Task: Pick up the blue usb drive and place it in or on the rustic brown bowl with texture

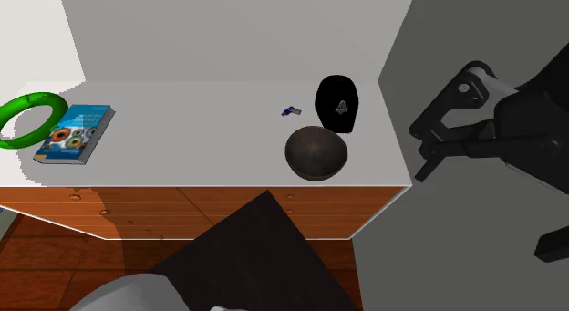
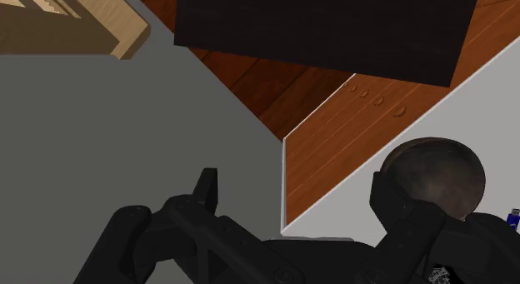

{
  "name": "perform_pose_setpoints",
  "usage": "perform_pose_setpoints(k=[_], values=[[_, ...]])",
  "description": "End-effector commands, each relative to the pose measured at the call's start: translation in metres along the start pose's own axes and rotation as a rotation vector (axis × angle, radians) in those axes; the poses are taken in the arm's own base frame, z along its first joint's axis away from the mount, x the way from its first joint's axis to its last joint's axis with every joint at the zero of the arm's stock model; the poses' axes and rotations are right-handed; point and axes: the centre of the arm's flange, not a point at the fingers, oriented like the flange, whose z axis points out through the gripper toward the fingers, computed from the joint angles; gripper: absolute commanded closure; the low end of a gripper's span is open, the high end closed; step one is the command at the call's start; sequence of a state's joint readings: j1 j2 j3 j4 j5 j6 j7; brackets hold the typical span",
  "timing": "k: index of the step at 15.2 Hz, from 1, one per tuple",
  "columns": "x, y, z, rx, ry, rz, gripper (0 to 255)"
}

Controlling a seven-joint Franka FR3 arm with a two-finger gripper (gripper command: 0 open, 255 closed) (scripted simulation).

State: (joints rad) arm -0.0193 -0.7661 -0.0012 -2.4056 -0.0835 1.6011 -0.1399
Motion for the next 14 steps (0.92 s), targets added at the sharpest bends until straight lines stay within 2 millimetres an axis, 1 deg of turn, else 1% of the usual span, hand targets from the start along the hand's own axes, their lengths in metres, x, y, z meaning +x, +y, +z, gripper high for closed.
perform_pose_setpoints(k=[1,14], values=[[0.000,0.000,0.000,0.000,0.000,0.000,0],[0.069,-0.121,0.096,0.019,0.012,0.011,0]])
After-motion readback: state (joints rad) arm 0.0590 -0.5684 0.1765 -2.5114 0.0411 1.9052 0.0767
